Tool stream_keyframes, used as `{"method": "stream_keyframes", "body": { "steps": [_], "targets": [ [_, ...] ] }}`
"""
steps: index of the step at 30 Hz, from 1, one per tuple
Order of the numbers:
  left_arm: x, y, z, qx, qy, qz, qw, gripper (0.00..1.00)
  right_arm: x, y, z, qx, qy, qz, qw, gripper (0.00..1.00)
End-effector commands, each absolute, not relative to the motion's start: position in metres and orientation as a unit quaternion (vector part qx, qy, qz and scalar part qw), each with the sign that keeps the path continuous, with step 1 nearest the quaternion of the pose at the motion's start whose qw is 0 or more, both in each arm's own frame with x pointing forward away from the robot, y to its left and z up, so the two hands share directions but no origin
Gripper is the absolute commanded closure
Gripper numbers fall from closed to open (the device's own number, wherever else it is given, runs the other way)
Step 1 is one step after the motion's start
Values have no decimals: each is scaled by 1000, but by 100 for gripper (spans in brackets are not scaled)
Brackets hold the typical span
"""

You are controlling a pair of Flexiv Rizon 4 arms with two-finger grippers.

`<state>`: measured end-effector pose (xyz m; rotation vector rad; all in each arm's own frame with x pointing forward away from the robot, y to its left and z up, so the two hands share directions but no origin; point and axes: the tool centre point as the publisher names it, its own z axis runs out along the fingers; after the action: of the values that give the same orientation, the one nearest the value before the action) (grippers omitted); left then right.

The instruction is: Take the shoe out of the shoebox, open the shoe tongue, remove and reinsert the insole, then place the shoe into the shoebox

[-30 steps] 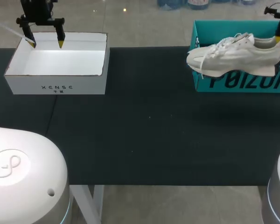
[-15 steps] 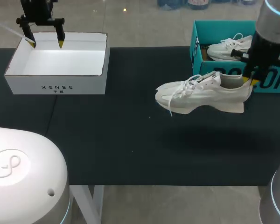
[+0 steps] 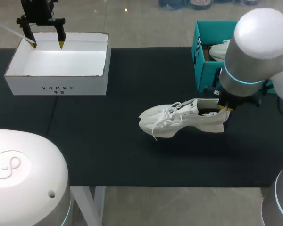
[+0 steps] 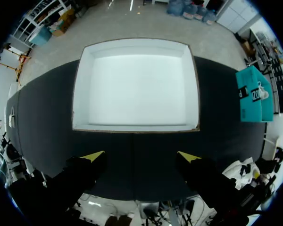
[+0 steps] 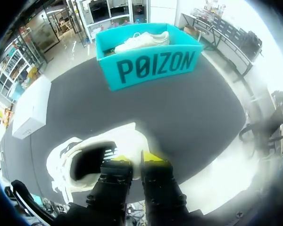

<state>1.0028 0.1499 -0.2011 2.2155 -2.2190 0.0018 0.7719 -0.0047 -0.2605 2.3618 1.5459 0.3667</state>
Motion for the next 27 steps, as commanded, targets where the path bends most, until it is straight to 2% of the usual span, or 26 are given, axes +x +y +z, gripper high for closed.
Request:
{"method": "stream_keyframes", "body": {
  "steps": [1, 12, 27],
  "targets": [
    [1002, 150, -200, 707, -707, -1, 2, 0, 793, 19, -279, 831, 528, 110, 137, 100],
    [1002, 150, -200, 707, -707, -1, 2, 0, 811, 45, -306, 831, 535, 115, 102, 100],
    [1002, 150, -200, 707, -707, -1, 2, 0, 845, 44, -325, 838, 524, 112, 105, 100]
  ]
}}
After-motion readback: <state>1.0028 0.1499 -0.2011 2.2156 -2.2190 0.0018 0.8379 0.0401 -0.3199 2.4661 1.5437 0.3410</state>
